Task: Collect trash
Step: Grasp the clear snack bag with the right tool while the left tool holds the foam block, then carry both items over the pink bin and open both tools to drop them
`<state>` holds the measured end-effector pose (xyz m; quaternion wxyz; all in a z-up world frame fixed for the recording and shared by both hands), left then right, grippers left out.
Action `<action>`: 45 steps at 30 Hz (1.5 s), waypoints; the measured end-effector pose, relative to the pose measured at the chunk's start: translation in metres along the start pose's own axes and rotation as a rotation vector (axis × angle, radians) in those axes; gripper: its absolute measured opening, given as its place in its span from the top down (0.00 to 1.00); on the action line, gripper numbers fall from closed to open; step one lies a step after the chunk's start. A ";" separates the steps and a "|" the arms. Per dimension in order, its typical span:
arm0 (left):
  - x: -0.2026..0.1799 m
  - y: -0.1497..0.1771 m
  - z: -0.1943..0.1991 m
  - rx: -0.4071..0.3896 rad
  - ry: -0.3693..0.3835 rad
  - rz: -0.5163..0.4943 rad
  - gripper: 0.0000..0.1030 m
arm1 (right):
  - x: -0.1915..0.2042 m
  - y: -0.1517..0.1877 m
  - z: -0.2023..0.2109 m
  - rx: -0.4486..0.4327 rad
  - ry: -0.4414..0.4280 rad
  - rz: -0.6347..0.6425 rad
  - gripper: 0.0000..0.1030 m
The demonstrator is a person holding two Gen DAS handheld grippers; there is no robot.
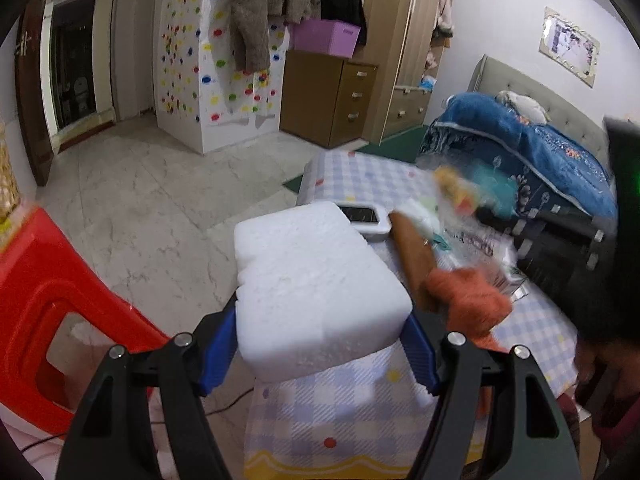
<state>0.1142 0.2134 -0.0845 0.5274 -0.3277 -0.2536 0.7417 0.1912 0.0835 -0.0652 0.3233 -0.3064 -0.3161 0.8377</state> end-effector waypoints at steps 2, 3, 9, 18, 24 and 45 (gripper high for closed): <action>-0.011 -0.006 0.010 -0.028 0.018 -0.016 0.33 | -0.029 -0.011 0.021 -0.058 0.009 -0.088 0.99; -0.016 -0.008 0.012 -0.034 0.027 -0.023 0.33 | -0.044 -0.014 0.032 -0.083 0.010 -0.134 0.99; -0.063 -0.006 0.026 -0.053 0.113 -0.088 0.33 | -0.093 0.010 0.077 -0.110 -0.046 -0.339 0.99; -0.153 0.030 0.031 -0.012 0.255 -0.227 0.33 | -0.112 0.086 0.126 -0.068 -0.003 -0.460 0.99; -0.206 0.061 0.032 0.028 0.318 -0.323 0.33 | -0.133 0.136 0.155 -0.055 0.047 -0.543 0.99; -0.422 0.179 0.010 0.177 0.610 -0.654 0.32 | -0.230 0.331 0.236 0.055 0.356 -0.838 0.98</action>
Point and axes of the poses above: each gripper's, at about its wrist camera, not at the fingertips, and z roughly against the way its jaws point, x to its left, y to its underside, the point moved 9 cm from there along -z, roughly the way its jaws point, and after that the axes turned 8 degrees about z, right-handed, at the moved point
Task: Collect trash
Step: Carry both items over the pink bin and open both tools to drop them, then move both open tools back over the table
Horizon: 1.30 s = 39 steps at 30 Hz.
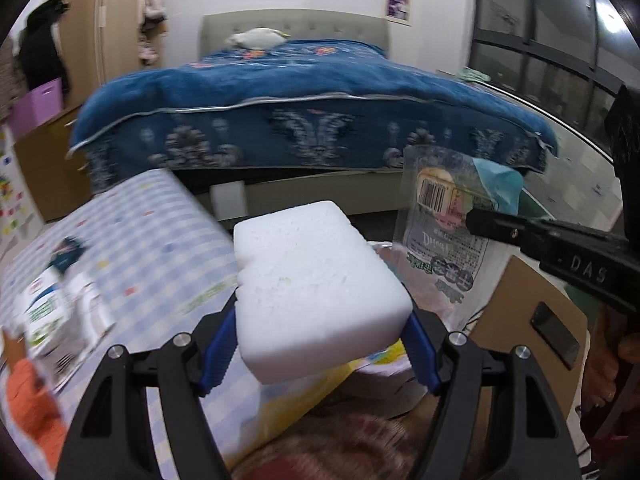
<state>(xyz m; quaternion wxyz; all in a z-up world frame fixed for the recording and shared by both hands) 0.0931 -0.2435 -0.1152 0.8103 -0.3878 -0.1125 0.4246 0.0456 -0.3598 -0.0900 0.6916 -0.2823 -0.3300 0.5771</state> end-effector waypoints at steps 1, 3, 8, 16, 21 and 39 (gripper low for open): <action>-0.007 -0.001 -0.006 0.005 0.010 -0.007 0.32 | -0.012 0.004 -0.002 0.007 0.018 -0.014 0.98; -0.019 -0.005 -0.021 0.017 0.033 -0.021 0.31 | -0.028 0.010 -0.007 0.020 0.035 -0.040 0.98; -0.038 -0.010 -0.054 0.051 0.069 -0.036 0.31 | -0.057 0.024 -0.029 0.054 0.067 -0.088 0.98; -0.048 -0.024 -0.090 0.092 0.103 -0.026 0.28 | -0.093 0.033 -0.071 0.100 0.100 -0.130 0.97; -0.050 -0.032 -0.100 0.087 0.124 -0.010 0.16 | -0.104 0.035 -0.090 0.110 0.109 -0.142 0.94; 0.023 -0.025 -0.024 0.001 -0.029 0.099 0.13 | -0.071 0.008 -0.023 0.013 0.114 -0.101 0.64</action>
Point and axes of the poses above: each gripper's, at about its wrist camera, not at the fingertips, and z roughly against the way its jaws point, x to its left, y to its underside, the point moved 9 cm from there along -z, roughly the way its jaws point, and after that the axes turned 8 degrees about z, right-handed, at the moved point
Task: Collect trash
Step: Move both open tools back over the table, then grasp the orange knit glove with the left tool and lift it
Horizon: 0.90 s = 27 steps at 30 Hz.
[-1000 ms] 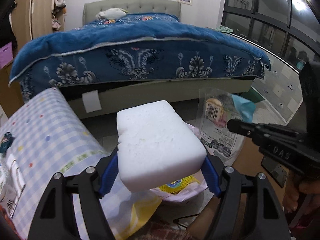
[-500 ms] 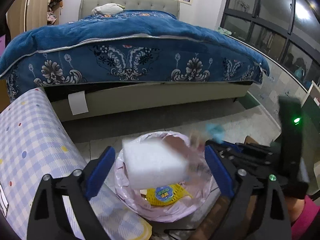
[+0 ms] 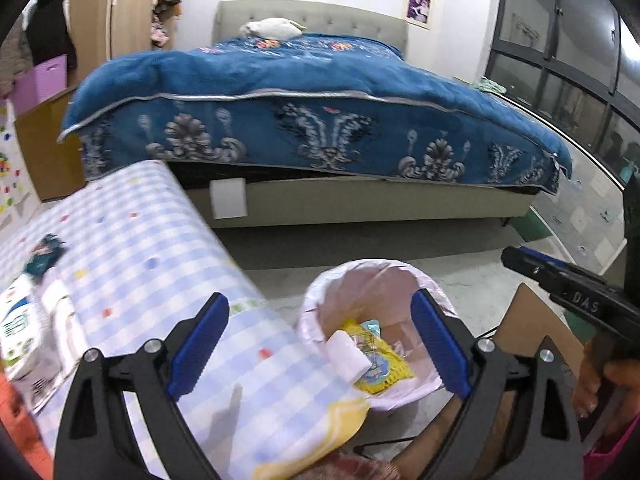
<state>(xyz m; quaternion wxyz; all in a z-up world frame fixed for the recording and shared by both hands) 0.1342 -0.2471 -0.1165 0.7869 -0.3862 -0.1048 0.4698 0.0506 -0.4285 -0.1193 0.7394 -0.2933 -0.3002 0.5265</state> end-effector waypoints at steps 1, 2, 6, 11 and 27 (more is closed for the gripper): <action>0.005 0.000 0.007 -0.008 -0.011 0.004 0.13 | 0.008 -0.002 0.003 -0.004 -0.011 0.009 0.64; 0.012 0.001 0.018 -0.022 -0.025 0.013 0.13 | 0.016 -0.003 0.005 -0.006 -0.020 0.019 0.64; 0.035 0.005 0.049 -0.055 -0.077 0.038 0.13 | 0.058 -0.004 0.013 -0.011 -0.070 0.083 0.64; 0.079 0.021 0.085 -0.071 -0.178 0.082 0.13 | 0.121 0.002 0.015 0.003 -0.148 0.186 0.64; 0.258 0.084 0.178 -0.100 -0.510 0.354 0.13 | 0.287 0.005 -0.001 0.063 -0.345 0.469 0.55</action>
Point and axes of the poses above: each gripper's, at about its wrist camera, not at the fingertips, and z roughly against the way its jaws point, x to its left, y to its underside, the point moved 9 cm from there along -z, roughly the way its jaws point, and after that the axes turned 8 degrees about z, right-handed, at the moved point
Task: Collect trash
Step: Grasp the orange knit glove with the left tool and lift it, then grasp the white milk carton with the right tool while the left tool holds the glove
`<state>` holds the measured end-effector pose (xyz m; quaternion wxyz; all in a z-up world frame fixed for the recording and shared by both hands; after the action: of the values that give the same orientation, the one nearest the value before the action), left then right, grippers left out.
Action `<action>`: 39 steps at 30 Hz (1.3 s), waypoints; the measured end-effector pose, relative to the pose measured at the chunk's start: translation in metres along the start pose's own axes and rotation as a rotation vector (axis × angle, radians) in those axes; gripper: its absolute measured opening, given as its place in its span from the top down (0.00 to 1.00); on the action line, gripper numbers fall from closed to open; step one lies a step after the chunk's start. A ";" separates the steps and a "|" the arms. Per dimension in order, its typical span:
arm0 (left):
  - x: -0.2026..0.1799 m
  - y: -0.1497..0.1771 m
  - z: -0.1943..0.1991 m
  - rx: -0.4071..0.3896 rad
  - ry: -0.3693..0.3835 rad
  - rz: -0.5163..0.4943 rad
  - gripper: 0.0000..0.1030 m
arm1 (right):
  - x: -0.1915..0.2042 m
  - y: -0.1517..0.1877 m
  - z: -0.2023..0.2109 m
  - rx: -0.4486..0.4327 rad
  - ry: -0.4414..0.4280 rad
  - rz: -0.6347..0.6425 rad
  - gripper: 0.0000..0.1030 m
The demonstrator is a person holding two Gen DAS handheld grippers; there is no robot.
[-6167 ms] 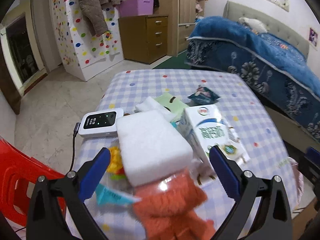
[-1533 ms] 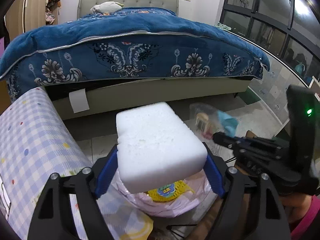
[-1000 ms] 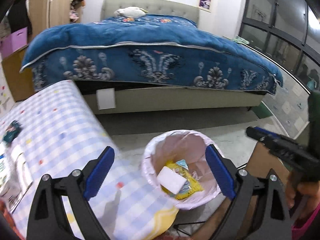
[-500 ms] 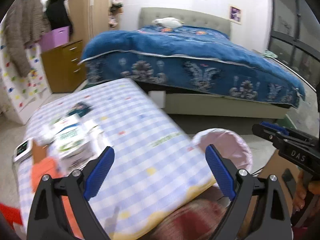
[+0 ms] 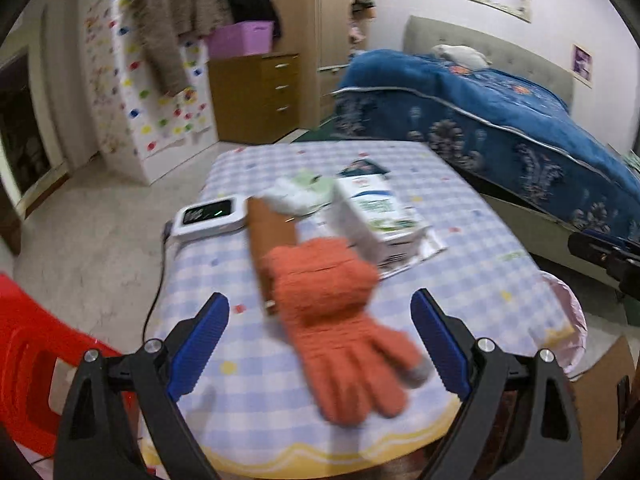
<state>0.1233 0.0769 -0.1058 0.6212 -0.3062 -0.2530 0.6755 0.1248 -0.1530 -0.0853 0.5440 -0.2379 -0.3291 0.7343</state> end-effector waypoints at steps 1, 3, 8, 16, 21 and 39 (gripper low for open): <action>0.008 0.000 -0.004 0.005 -0.007 0.013 0.13 | 0.006 -0.003 -0.005 0.004 -0.008 0.013 0.55; 0.015 0.002 -0.009 0.016 -0.011 0.023 0.13 | 0.014 -0.007 -0.012 0.009 -0.017 0.032 0.55; 0.018 0.007 -0.033 0.055 0.006 0.018 0.19 | 0.027 -0.013 -0.023 0.011 -0.043 0.049 0.55; 0.005 0.018 -0.062 0.122 0.071 -0.035 0.33 | 0.020 -0.003 -0.036 0.049 -0.037 0.031 0.55; -0.005 0.024 -0.066 0.149 0.123 -0.042 0.61 | 0.019 -0.001 -0.035 0.052 -0.030 0.029 0.55; 0.032 -0.055 0.039 -0.151 0.092 0.064 0.94 | 0.061 -0.031 -0.044 0.013 -0.101 0.067 0.25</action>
<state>0.1313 0.1153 -0.0420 0.5854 -0.3909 -0.2643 0.6592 0.1579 -0.0788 -0.0917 0.5032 -0.2078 -0.3433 0.7653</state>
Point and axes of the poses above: each gripper's, at about its wrist camera, not at the fingertips, and z roughly against the way its jaws point, x to its left, y to its underside, the point moved 9 cm from there along -z, roughly the way its jaws point, and after that the axes turned 8 degrees about z, right-handed, at the moved point
